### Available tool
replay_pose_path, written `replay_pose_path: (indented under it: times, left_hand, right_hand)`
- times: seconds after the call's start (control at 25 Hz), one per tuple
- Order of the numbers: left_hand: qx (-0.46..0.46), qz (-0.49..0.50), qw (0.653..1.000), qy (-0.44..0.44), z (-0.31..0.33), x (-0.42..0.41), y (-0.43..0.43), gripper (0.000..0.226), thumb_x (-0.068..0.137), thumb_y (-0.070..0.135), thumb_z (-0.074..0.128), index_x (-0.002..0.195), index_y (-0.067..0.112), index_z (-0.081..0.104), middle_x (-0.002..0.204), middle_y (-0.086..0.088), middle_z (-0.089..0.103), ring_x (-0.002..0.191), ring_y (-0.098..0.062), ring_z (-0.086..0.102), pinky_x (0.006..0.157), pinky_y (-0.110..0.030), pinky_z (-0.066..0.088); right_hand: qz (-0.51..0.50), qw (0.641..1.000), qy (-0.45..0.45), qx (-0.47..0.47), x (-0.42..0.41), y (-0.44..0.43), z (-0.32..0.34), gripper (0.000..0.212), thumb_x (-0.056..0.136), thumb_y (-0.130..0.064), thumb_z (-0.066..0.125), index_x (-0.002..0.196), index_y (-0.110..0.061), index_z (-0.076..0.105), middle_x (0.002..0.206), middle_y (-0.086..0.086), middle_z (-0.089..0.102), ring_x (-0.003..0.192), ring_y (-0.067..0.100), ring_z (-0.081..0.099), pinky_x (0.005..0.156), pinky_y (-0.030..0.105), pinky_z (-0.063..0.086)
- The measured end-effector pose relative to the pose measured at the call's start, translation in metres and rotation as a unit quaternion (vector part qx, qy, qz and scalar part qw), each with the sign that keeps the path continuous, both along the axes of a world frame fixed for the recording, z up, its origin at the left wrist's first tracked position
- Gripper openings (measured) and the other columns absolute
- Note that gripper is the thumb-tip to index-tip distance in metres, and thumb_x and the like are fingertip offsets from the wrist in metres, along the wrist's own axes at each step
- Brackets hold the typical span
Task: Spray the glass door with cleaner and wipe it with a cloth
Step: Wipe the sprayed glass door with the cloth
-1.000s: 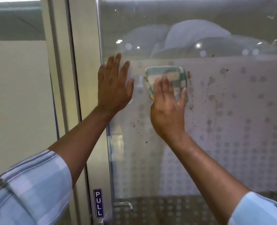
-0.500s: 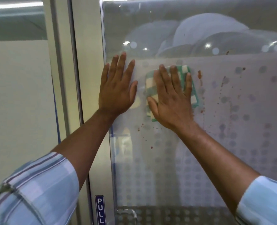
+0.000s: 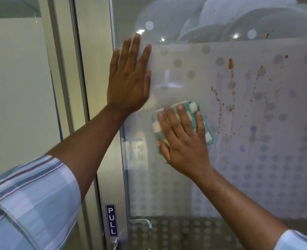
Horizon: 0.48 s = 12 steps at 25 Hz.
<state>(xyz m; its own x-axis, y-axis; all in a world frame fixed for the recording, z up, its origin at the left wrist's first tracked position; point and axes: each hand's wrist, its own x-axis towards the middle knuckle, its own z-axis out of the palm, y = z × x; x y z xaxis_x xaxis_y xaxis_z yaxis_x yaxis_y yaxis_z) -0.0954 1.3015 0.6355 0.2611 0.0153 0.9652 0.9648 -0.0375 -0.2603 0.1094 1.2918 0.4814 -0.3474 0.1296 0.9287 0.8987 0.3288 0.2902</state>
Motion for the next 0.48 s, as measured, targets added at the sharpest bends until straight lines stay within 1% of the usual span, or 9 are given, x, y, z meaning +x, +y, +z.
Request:
replay_pose_path:
  times: [0.08,0.2,0.24,0.32,0.4,0.48]
  left_hand:
    - [0.003,-0.001,1.0,-0.003,0.0,0.001,-0.001,0.059,0.118,0.037,0.031,0.173,0.016,0.03,0.18,-0.019,0.025,0.168,-0.038,0.021,0.137,-0.057,0.019]
    - [0.004,-0.002,1.0,0.0,0.0,0.002,0.001,0.059,0.118,0.038,0.03,0.172,0.015,0.03,0.179,-0.02,0.025,0.168,-0.039,0.022,0.137,-0.058,0.019]
    - [0.004,-0.002,1.0,0.0,0.0,0.003,0.001,0.059,0.118,0.038,0.03,0.172,0.014,0.03,0.179,-0.02,0.026,0.168,-0.04,0.022,0.137,-0.058,0.019]
    - [0.001,0.0,1.0,-0.001,-0.001,0.001,0.001,0.059,0.118,0.038,0.03,0.172,0.014,0.03,0.179,-0.02,0.025,0.168,-0.04,0.022,0.137,-0.058,0.019]
    - [0.002,-0.003,1.0,-0.001,-0.001,0.0,0.001,0.058,0.118,0.036,0.03,0.172,0.014,0.03,0.18,-0.02,0.025,0.168,-0.039,0.022,0.137,-0.057,0.018]
    - [0.004,-0.005,1.0,0.001,0.0,-0.001,0.001,0.057,0.119,0.036,0.03,0.172,0.015,0.031,0.179,-0.02,0.026,0.168,-0.039,0.023,0.137,-0.057,0.019]
  right_hand:
    - [-0.024,0.999,0.043,0.001,0.012,0.002,-0.003,0.074,0.103,-0.046,0.054,0.168,-0.02,0.03,0.177,0.006,0.027,0.165,0.034,0.019,0.128,0.071,0.015]
    - [-0.038,0.986,0.161,-0.004,0.003,0.006,0.029,0.07,0.107,-0.048,0.047,0.169,-0.022,0.028,0.178,0.004,0.024,0.165,0.035,0.017,0.129,0.07,0.013]
    - [-0.032,0.983,0.18,-0.005,-0.006,0.005,0.039,0.069,0.107,-0.048,0.045,0.169,-0.021,0.029,0.178,0.005,0.024,0.165,0.037,0.017,0.129,0.07,0.013]
    - [-0.017,0.985,0.171,-0.005,-0.026,0.003,0.047,0.069,0.108,-0.05,0.043,0.168,-0.019,0.029,0.178,0.008,0.024,0.165,0.039,0.017,0.128,0.071,0.013]
    - [0.006,0.993,0.119,-0.01,-0.04,0.002,0.034,0.071,0.107,-0.048,0.045,0.169,-0.018,0.029,0.177,0.009,0.024,0.165,0.04,0.016,0.128,0.072,0.011]
    - [0.026,0.997,0.065,-0.014,-0.044,-0.002,0.006,0.073,0.103,-0.045,0.053,0.168,-0.019,0.031,0.177,0.01,0.026,0.165,0.039,0.016,0.126,0.073,0.014]
